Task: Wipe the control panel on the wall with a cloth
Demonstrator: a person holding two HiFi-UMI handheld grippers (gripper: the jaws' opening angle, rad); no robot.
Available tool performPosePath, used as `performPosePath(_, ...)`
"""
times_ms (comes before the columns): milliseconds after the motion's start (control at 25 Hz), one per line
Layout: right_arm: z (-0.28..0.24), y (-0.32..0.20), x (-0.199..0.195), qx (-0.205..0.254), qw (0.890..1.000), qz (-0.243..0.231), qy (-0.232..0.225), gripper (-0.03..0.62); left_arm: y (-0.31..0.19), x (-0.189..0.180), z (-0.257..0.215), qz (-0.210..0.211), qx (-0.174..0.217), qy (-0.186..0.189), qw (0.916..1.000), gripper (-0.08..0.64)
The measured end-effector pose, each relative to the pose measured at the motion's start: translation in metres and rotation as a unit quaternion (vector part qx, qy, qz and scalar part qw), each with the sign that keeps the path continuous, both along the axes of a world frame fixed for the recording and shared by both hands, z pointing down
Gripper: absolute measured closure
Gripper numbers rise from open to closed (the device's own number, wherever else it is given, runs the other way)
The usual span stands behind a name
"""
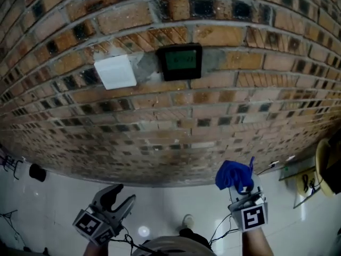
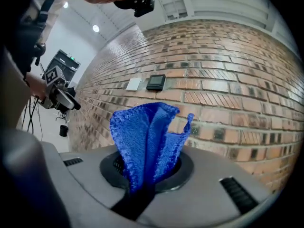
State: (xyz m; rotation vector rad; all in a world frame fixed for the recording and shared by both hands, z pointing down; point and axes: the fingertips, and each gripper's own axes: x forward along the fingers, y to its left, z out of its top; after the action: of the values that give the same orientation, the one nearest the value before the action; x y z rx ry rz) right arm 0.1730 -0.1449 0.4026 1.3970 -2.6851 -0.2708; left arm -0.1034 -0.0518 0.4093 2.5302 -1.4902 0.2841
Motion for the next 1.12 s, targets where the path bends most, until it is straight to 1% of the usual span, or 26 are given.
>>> performPosePath(80, 0.002, 0.031, 0.001, -0.014, 1.0, 0.0, -0.005, 0.503, 0.017, -0.002, -0.005, 0.006, 0.01, 0.001, 0.9999, 0.354)
performPosePath(160, -0.006, 0.063, -0.002, -0.013, 1.0, 0.0, -0.005, 0.503, 0.038, -0.005, -0.01, 0.016, 0.022, 0.006, 0.9996, 0.354)
performPosePath(320, -0.033, 0.138, -0.019, 0.016, 1.0, 0.0, -0.004, 0.503, 0.094, -0.024, -0.014, 0.036, 0.044, 0.003, 0.9984, 0.354)
performPosePath(440, -0.039, 0.201, -0.042, 0.024, 1.0, 0.007, 0.01, 0.503, 0.148, -0.046, -0.005, 0.043, 0.041, -0.009, 0.9982, 0.354)
performPosePath(520, -0.037, 0.244, -0.055, 0.017, 1.0, 0.011, 0.02, 0.503, 0.182, -0.054, -0.002, 0.047, 0.037, -0.002, 0.9982, 0.354)
performPosePath(680, -0.026, 0.315, -0.07, -0.013, 0.999, 0.007, 0.031, 0.505, 0.24, -0.066, 0.004, 0.056, 0.039, 0.011, 0.9976, 0.354)
performPosePath(840, -0.025, 0.36, -0.079, -0.022, 0.999, 0.015, 0.03, 0.505, 0.28, -0.077, 0.009, 0.06, 0.036, 0.011, 0.9975, 0.354)
performPosePath(1000, -0.033, 0.387, -0.085, 0.0, 0.999, 0.013, 0.041, 0.505, 0.306, -0.081, 0.011, 0.066, 0.048, 0.015, 0.9966, 0.354)
performPosePath(1120, -0.036, 0.4, -0.09, 0.008, 0.999, 0.011, 0.037, 0.505, 0.316, -0.084, 0.009, 0.067, 0.057, 0.02, 0.9959, 0.354)
